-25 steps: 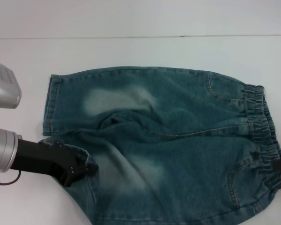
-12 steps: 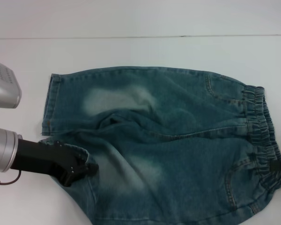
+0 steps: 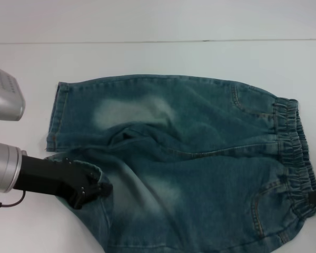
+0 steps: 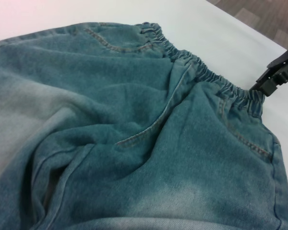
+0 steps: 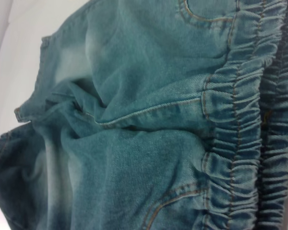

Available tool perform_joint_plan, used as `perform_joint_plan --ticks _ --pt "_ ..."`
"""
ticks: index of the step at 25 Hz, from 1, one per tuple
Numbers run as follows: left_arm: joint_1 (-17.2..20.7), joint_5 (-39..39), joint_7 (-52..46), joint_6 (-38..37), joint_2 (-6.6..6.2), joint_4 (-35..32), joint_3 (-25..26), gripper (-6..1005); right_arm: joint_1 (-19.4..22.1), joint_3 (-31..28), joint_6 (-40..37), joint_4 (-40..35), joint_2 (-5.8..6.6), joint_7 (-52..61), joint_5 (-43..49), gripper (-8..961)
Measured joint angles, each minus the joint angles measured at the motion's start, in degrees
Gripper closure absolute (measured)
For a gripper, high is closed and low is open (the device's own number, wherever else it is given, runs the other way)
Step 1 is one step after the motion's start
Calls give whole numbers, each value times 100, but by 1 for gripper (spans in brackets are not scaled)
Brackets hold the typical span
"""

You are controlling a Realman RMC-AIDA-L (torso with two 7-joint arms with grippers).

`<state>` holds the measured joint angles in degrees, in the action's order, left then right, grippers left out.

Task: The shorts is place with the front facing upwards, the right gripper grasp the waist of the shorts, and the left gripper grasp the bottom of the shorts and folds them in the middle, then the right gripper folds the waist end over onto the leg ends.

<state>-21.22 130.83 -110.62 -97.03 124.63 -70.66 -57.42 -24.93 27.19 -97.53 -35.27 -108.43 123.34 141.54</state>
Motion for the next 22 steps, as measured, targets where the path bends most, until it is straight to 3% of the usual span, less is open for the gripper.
perform_joint_plan --ticks 10,16,22 --pt "-24 -24 -7 0 -7 8 -68 996 9 -5 -2 -27 16 -66 5 846" --pt "-31 -59 -8 0 -9 9 -61 996 18 11 -5 -32 22 -75 5 934" --pt "-12 -201 16 42 -20 -10 -29 995 43 -217 2 -33 24 -85 -152 934"
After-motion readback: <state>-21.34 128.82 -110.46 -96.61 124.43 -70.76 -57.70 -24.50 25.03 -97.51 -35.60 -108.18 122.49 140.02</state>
